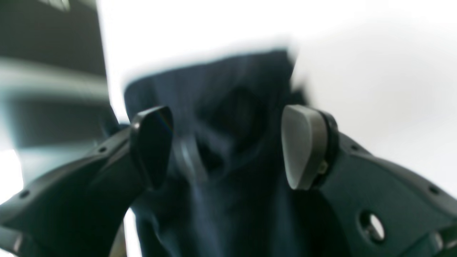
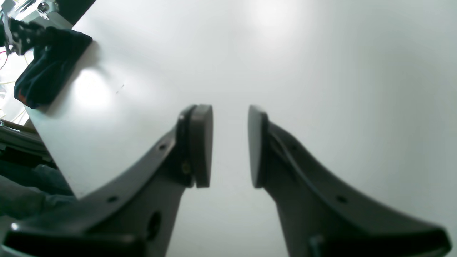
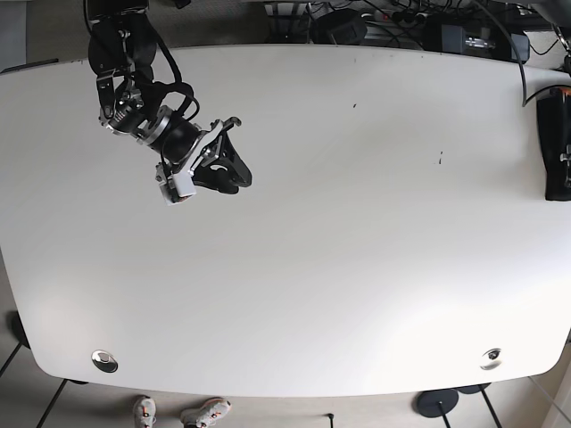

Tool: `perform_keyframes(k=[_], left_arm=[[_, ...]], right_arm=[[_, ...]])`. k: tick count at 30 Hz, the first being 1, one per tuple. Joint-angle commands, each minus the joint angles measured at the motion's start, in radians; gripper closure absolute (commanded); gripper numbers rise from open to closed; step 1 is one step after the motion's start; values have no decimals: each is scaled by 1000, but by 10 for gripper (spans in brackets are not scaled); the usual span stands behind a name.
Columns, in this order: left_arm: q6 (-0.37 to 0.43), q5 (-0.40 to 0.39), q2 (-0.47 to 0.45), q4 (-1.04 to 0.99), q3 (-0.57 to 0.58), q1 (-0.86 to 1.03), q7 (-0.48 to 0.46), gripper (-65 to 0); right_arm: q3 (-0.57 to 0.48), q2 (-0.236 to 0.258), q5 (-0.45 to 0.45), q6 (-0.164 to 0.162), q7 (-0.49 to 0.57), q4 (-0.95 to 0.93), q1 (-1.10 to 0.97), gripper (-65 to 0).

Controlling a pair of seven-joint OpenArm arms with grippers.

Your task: Fold the T-shirt properly

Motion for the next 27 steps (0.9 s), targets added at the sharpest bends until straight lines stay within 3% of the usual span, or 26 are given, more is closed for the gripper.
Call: perform_keyframes(k=[1,3,6,9,11,13,16,19,22,24,27], left_arm=[[2,-8,12,81,-31,18,-13,-446],[2,-8,71,168,-33,21,-13,-446],[2,0,189,290,-8,22,-13,-446],[2,0,296,331,185,-22,-16,-444],[2,0,356,368,277,-50,-16,-444],[72,0,433,418,337,-25,-16,-444],[198,0,539,497,354,44,-63,-444],[313,4,606,540,357,162,-246,-446],[448,133,706,646,351,352,-410,-446],[517,182,747,719,349,464,-447,-446],[568,188,786,825,349,618,-459,-446]], right_arm=[[7,10,12,5,29,23,6,-159],[13,11,7,3,34,23,3,-159],[39,7,-91,3,61,23,-10,-159],[81,-23,-275,3,107,17,-34,-159],[143,-79,-379,5,147,17,-65,-159],[229,-133,-517,14,244,-20,-79,-159],[301,-154,-622,14,436,-100,-111,-159],[335,-154,-629,14,617,-203,-128,-159],[337,-104,-626,14,727,-252,-205,-159],[337,-85,-602,14,747,-244,-261,-159],[335,-33,-468,14,747,-226,-347,-159]])
